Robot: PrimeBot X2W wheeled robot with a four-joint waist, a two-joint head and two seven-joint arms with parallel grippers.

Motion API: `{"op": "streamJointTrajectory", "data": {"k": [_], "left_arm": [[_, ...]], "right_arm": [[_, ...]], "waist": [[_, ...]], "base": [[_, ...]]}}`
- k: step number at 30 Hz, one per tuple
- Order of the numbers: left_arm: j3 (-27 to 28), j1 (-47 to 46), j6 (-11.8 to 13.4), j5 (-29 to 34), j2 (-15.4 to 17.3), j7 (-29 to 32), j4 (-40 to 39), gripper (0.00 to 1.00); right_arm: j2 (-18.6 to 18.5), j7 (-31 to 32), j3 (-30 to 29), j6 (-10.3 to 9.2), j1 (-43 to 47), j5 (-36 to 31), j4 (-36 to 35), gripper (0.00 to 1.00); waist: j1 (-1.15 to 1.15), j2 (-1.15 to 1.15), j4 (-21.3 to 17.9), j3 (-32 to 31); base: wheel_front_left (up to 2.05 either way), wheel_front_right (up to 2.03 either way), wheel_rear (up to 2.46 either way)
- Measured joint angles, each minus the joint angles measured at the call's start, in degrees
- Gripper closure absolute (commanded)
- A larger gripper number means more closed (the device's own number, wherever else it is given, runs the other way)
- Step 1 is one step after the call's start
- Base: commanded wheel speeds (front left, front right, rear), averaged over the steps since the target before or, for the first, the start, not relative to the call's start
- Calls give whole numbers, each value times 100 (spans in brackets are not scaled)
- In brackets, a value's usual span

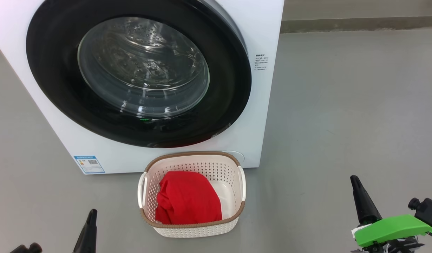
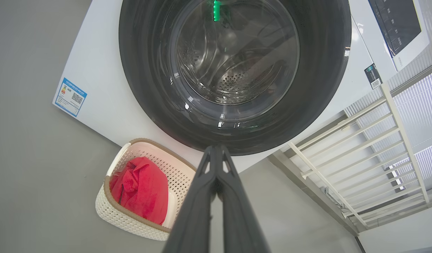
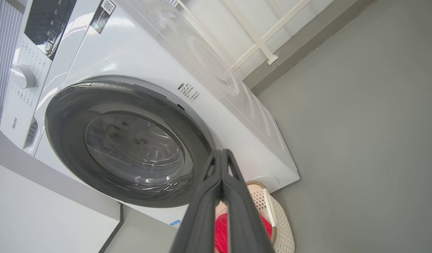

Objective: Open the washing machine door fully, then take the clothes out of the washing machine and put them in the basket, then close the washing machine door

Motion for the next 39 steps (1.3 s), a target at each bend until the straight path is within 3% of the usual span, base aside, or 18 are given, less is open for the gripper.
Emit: {"op": "streamJointTrajectory", "data": {"k": [39], "left_arm": [[141, -347, 0, -2321, -242, 619, 200, 100]], "right_arm": [[-15, 679, -246, -1, -207, 2452, 63, 100]], "waist": [[0, 0, 34, 114]], "base": [[0, 0, 0]]}}
